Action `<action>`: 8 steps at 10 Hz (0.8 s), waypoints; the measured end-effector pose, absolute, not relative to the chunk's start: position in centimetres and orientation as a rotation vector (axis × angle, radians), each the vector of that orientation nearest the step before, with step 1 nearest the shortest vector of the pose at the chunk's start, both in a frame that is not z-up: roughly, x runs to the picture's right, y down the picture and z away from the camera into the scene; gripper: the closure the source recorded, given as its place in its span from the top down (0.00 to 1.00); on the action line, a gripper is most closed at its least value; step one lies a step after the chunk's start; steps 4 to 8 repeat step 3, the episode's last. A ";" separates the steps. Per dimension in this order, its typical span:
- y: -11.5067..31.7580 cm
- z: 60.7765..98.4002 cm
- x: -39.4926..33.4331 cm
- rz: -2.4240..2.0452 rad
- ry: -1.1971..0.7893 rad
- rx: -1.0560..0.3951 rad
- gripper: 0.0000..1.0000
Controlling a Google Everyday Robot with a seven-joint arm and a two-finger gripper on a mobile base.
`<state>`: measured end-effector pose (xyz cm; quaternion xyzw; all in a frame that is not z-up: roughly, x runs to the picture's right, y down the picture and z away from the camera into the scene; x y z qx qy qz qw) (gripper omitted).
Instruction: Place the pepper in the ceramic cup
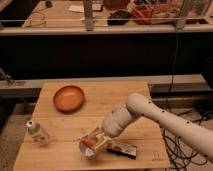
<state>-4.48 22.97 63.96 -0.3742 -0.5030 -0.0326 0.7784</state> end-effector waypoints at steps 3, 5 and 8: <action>22.6 64.6 -4.9 -0.063 -1.104 -0.797 0.80; 22.6 64.6 -4.9 -0.063 -1.104 -0.797 0.80; 22.6 64.6 -4.9 -0.063 -1.104 -0.797 0.80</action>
